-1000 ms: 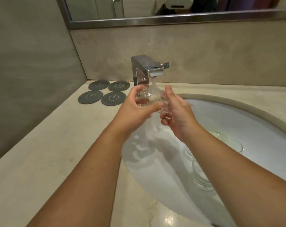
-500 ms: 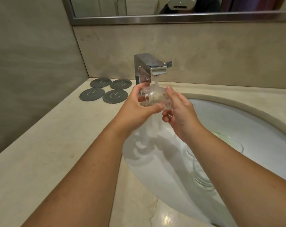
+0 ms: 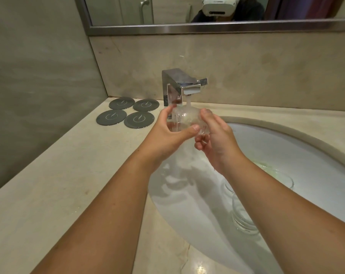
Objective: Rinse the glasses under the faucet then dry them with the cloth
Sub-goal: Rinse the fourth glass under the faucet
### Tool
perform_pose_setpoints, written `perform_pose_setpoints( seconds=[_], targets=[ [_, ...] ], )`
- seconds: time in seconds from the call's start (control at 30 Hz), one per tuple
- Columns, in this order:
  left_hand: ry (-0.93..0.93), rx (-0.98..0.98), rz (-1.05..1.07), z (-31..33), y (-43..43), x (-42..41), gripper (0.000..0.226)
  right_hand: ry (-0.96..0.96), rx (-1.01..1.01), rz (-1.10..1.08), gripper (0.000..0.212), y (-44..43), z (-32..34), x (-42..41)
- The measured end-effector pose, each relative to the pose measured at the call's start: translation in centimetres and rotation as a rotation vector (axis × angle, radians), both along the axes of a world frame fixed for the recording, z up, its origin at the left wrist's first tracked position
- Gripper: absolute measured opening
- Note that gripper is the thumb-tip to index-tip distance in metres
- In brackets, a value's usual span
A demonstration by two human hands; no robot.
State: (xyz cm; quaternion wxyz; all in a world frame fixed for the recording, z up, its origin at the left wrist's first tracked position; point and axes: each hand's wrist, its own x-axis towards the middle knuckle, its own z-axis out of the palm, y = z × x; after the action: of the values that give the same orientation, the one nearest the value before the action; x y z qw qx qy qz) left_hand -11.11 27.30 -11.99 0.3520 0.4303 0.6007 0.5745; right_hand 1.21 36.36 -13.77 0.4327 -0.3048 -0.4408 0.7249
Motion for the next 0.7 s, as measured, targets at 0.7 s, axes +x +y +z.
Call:
perform_pose_setpoints(
  seconds=[0.7],
  targets=[
    [0.030,0.027,0.027,0.03,0.00,-0.15,0.084,0.038,0.011,-0.026,0.047,-0.05,0.04,-0.03]
  ],
)
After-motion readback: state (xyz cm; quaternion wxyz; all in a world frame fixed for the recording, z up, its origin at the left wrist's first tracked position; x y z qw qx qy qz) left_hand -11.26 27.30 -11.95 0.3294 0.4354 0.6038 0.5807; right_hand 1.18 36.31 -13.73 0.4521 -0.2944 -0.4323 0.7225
